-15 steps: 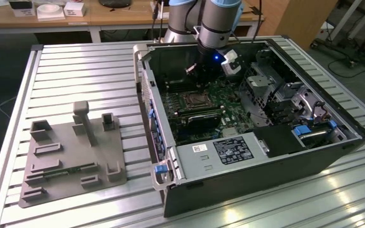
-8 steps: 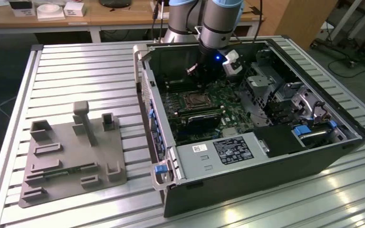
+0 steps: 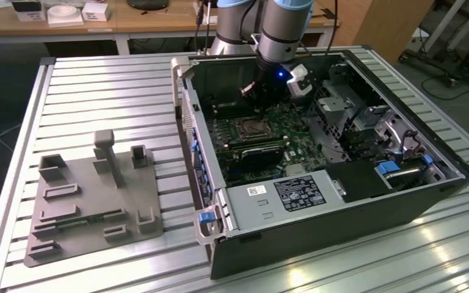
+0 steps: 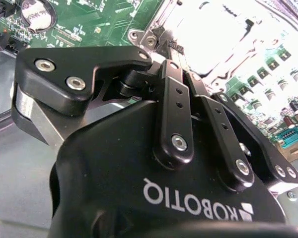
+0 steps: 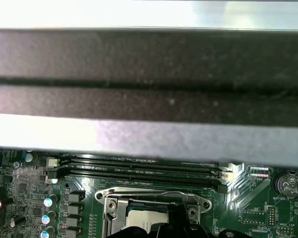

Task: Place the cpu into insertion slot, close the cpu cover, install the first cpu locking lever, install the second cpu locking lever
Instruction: 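Install the second cpu locking lever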

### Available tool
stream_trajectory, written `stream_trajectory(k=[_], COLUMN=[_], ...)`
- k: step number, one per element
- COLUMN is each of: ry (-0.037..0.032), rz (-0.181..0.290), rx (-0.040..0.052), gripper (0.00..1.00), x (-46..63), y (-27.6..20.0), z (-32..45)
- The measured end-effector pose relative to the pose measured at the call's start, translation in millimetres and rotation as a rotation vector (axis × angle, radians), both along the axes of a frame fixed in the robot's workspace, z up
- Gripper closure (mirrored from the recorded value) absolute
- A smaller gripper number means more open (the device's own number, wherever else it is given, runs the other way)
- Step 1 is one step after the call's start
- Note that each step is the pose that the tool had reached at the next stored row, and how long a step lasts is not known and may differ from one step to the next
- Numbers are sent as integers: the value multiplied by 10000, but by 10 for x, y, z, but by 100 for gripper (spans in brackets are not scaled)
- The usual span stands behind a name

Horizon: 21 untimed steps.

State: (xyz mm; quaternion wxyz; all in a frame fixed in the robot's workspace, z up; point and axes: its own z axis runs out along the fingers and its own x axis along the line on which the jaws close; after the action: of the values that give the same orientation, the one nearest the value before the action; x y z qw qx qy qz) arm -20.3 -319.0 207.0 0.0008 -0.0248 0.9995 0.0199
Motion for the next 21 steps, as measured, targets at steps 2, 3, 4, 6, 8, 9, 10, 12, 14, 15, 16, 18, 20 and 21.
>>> stream_trajectory(k=[2, 3, 4, 6, 8, 9, 10, 12, 14, 15, 16, 18, 20, 21], ry=[0, 1, 1, 0, -1, 0, 0, 1, 0, 0, 0, 0, 0, 0], rz=[-1, -1, -1, -1, -1, -2, -2, -1, -1, -1, -2, -2, -2, -1], rx=[1, 1, 0, 1, 2, 1, 0, 0, 1, 1, 0, 1, 0, 0], gripper=[89, 89, 89, 89, 89, 89, 89, 89, 89, 89, 89, 89, 89, 89], x=[0, 0, 0, 0, 2, 8, 18, 38, 46, 46, 47, 47, 47, 47], y=[-10, -16, -23, -37, -46, -46, -46, -47, -47, -47, -47, -47, -47, -47], z=[0, 0, 0, 0, -1, -1, -1, -1, -2, -2, 0, 26, 63, 77])
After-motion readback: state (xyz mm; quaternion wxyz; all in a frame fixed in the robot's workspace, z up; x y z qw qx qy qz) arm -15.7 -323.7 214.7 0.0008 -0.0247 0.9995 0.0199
